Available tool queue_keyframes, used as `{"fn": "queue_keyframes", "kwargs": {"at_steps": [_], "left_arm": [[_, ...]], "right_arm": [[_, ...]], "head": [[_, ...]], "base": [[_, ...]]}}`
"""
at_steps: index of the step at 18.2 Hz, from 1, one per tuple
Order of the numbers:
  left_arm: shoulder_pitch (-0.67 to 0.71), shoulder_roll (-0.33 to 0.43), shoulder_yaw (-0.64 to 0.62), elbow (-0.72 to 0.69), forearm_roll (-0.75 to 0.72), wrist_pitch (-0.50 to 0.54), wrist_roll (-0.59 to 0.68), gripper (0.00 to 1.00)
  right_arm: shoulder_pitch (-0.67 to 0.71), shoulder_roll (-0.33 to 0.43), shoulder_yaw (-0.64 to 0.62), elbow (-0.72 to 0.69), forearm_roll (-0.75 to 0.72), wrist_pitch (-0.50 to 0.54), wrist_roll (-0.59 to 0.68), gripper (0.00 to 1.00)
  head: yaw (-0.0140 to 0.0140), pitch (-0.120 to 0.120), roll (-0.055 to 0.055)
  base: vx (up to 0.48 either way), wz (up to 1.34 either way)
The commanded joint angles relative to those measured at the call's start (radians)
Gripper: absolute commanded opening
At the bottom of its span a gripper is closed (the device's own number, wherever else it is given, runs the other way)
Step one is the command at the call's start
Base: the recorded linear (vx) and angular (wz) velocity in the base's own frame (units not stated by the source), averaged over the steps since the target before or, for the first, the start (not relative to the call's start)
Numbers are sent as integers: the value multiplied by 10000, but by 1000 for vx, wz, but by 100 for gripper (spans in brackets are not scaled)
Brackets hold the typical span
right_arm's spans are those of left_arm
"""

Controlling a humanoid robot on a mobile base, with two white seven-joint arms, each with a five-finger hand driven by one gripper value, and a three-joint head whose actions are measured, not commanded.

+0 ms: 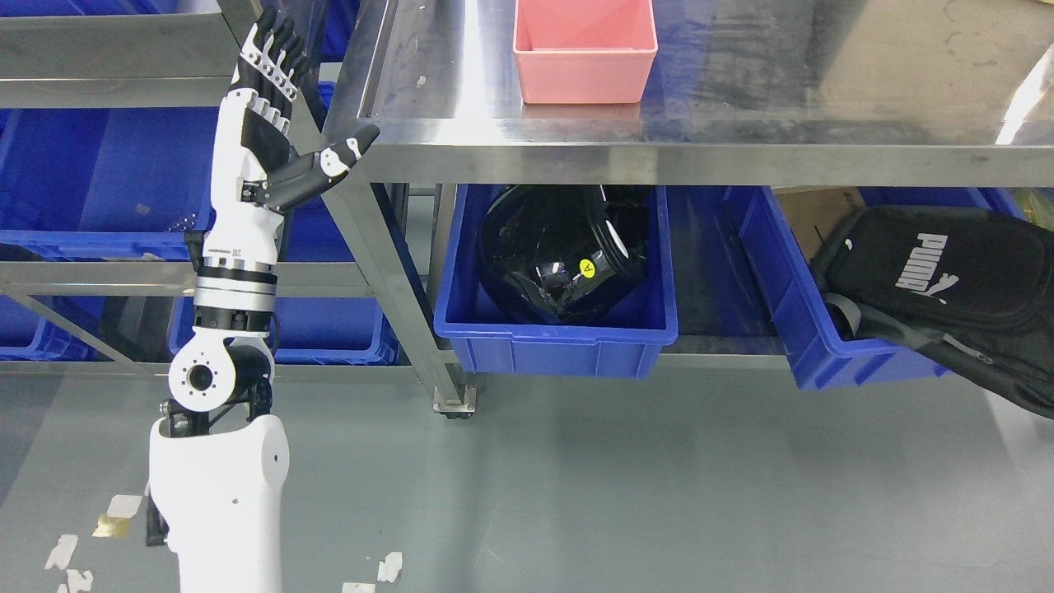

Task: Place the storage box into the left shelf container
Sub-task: 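Raise the left hand up toward the pink box on the shelf top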

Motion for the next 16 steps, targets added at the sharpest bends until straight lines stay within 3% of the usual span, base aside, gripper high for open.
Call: {"fn": "queue_keyframes", "kwargs": {"at_steps": [1, 6, 10, 13, 16], "left_arm": [[-45, 175, -13, 8, -32, -21, -6, 99], [-963, 175, -29, 23, -139, 87, -478, 99], [-2724, 183, -13, 986, -1181, 1450, -2657, 99], [-4121, 1102, -211, 2030, -2358, 1591, -3347, 99], [-5365, 1243, -1253, 3057, -3359, 1622, -5079, 99]], "right_arm": [[-184, -175, 0, -175, 0, -4, -5, 99], [-184, -175, 0, -175, 0, -4, -5, 99], [-184, -175, 0, -175, 0, -4, -5, 99], [-184, -175, 0, -175, 0, -4, -5, 99], [-184, -175, 0, -175, 0, -4, -5, 99]], "head": [[0, 0, 0], [0, 0, 0], [0, 0, 0], [0, 0, 0], [0, 0, 0]], "base": [[0, 0], [0, 0], [0, 0], [0, 0], [0, 0]]}}
